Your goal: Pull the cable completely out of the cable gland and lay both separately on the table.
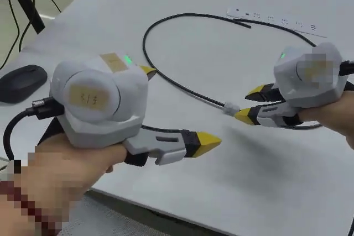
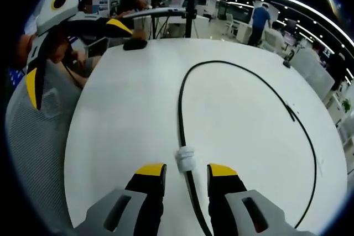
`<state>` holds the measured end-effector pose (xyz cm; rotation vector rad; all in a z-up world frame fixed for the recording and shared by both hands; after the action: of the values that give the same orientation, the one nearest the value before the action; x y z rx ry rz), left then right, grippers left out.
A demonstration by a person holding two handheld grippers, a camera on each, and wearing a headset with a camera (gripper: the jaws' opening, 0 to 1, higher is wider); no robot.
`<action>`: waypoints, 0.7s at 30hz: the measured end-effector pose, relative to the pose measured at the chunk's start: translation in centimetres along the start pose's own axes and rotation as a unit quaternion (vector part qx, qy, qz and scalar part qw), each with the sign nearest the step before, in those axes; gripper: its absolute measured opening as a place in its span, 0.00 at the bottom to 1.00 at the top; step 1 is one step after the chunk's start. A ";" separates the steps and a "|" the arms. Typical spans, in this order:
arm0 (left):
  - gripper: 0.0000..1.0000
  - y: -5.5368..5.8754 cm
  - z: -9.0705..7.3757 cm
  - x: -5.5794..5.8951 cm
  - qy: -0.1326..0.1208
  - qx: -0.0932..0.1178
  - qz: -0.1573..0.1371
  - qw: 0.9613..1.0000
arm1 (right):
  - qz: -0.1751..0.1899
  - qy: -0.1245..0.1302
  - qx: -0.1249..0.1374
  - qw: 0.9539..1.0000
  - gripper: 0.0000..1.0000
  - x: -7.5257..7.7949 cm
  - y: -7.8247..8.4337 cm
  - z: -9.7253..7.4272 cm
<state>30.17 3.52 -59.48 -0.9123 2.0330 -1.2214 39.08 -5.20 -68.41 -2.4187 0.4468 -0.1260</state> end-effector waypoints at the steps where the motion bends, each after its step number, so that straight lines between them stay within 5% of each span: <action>1: 0.96 0.0 0.0 0.0 0.000 0.000 -0.001 1.000 | -0.001 -0.002 -0.002 1.000 0.26 0.0 0.0 0.2; 21: 0.96 0.3 0.3 -0.6 -0.007 0.002 -0.010 1.000 | -0.015 -0.029 -0.040 0.999 0.14 0.4 0.8 2.2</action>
<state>30.67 3.96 -59.74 -0.9384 2.0153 -1.2252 39.65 -4.62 -70.64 -2.5004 0.3956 -0.0518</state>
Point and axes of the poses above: the centre of the closed fingertips' face, and the gripper's own axes: z roughly forward along the fingers, x roughly to its right, y roughly out of its underside, the point moved 1 cm from there along -z, roughly backward along the fingers, and after that the axes turned 10 degrees about z, right-handed, at the moved point
